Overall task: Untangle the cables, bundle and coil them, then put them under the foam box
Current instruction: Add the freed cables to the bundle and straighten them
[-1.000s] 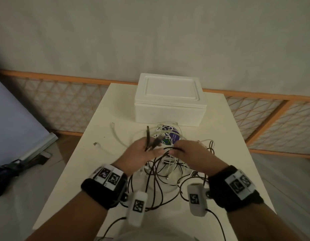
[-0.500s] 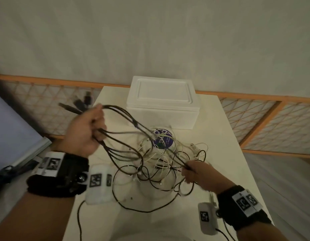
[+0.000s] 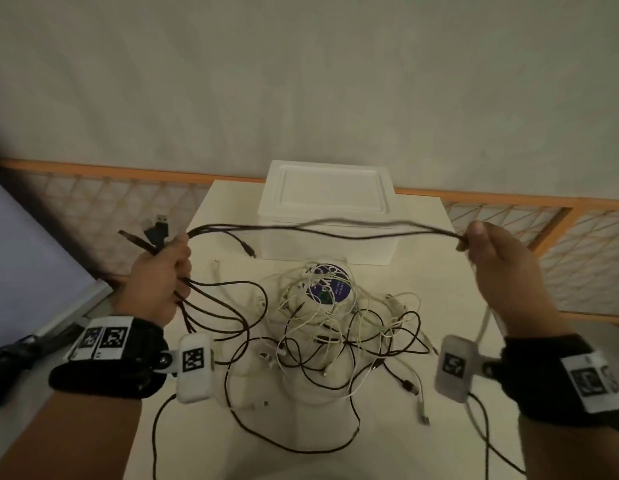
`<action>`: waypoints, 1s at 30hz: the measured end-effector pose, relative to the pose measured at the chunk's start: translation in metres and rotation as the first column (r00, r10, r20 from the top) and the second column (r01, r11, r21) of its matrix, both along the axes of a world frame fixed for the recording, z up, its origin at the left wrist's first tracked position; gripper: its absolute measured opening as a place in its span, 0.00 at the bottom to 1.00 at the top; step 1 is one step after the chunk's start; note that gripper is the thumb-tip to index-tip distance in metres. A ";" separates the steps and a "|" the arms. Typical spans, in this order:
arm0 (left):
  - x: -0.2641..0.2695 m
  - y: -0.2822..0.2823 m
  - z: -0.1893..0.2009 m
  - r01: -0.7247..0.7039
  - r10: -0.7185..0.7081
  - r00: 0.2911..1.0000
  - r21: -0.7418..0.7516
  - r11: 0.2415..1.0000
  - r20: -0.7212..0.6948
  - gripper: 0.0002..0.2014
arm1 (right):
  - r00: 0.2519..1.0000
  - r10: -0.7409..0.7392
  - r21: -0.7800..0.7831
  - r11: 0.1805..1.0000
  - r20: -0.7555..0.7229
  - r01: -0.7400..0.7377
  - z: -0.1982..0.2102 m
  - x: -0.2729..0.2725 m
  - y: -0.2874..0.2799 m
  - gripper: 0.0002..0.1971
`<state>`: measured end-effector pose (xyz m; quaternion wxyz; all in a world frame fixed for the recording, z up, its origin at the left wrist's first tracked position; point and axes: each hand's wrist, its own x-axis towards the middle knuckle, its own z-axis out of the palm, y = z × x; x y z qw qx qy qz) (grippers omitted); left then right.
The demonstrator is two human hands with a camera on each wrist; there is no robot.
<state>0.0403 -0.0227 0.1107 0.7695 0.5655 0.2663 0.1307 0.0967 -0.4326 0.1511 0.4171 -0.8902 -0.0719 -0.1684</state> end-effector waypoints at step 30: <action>-0.022 -0.085 -0.020 0.307 -0.270 0.952 -0.427 0.851 0.146 0.35 | 0.223 0.796 0.534 0.556 -0.562 -0.637 -0.065 -0.063 0.150 0.06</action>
